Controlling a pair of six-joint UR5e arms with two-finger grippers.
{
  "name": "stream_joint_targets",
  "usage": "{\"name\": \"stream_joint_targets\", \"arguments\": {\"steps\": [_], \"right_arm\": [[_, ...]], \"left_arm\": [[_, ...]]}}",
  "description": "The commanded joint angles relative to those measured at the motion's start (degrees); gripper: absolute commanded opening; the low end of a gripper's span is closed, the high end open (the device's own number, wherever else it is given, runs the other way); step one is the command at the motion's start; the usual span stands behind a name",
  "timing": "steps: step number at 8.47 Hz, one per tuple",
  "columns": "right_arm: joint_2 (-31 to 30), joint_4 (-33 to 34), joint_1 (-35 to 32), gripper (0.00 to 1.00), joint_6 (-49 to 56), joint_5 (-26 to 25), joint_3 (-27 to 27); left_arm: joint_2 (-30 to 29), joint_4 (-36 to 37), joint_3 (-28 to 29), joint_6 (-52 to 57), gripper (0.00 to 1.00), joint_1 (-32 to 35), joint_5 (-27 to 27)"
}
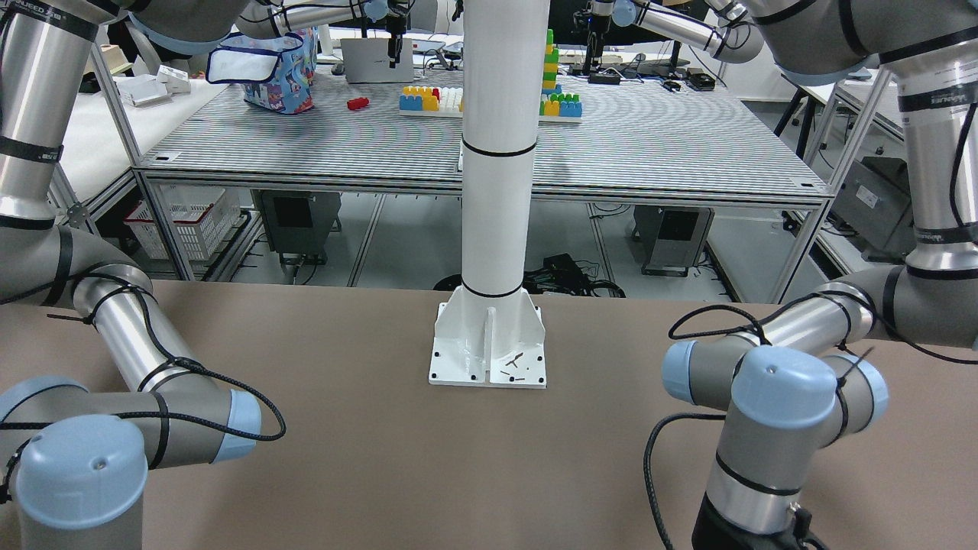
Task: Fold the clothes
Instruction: 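Lift the hem with both grippers and fold it toward the collar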
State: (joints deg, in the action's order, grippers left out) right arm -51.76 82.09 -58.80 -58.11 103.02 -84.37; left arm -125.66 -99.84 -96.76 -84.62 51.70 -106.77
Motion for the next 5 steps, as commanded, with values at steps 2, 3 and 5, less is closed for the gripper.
{"name": "stream_joint_targets", "arguments": {"steps": [2,3,5], "right_arm": [[2.4,-13.3,3.9,0.0,0.1,-2.2,12.4],[2.5,-14.0,4.5,0.0,0.0,-3.2,13.1],[3.1,-14.1,4.7,0.0,0.0,-3.3,14.5]], "left_arm": [[-8.6,-16.8,23.9,0.1,0.0,1.9,-0.3],[-10.4,-19.2,27.9,0.2,0.0,2.0,0.0],[-11.7,-25.6,34.5,0.2,0.0,2.0,0.3]]}}
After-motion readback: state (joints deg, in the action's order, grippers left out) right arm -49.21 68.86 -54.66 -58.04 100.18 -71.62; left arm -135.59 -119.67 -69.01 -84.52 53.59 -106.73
